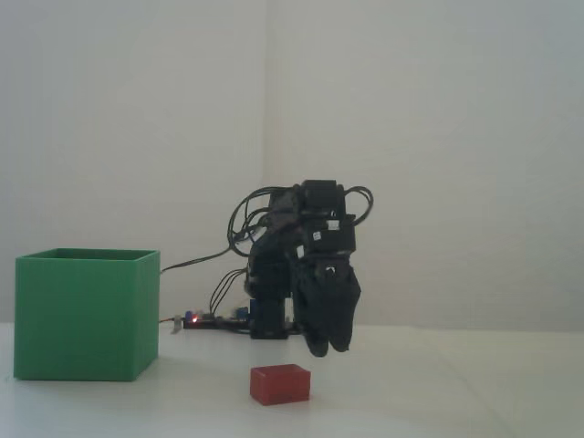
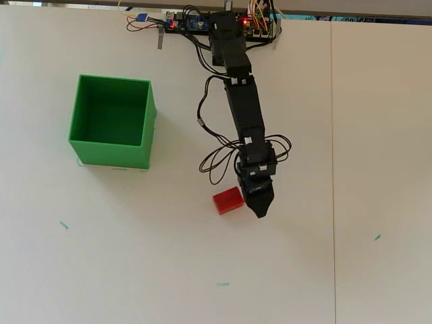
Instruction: Grasp a red block and put it in the green bin.
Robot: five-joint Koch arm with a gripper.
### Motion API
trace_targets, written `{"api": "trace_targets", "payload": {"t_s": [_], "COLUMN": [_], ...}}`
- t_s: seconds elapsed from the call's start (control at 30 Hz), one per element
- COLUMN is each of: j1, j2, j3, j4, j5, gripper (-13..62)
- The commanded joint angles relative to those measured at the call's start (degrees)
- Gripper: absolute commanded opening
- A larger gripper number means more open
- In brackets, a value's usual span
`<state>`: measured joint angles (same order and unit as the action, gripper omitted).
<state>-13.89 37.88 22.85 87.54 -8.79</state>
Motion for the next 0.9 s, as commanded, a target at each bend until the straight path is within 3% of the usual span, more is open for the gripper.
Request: {"api": "trace_targets", "payload": {"t_s": [0.0, 0.87], "j1": [-0.7, -0.5], "j2": [1.1, -2.8], "j3": [-2.7, -8.1], "j4": [-0.6, -0.7], "j5": [2.2, 5.4], "gripper": [33.6, 33.2]}}
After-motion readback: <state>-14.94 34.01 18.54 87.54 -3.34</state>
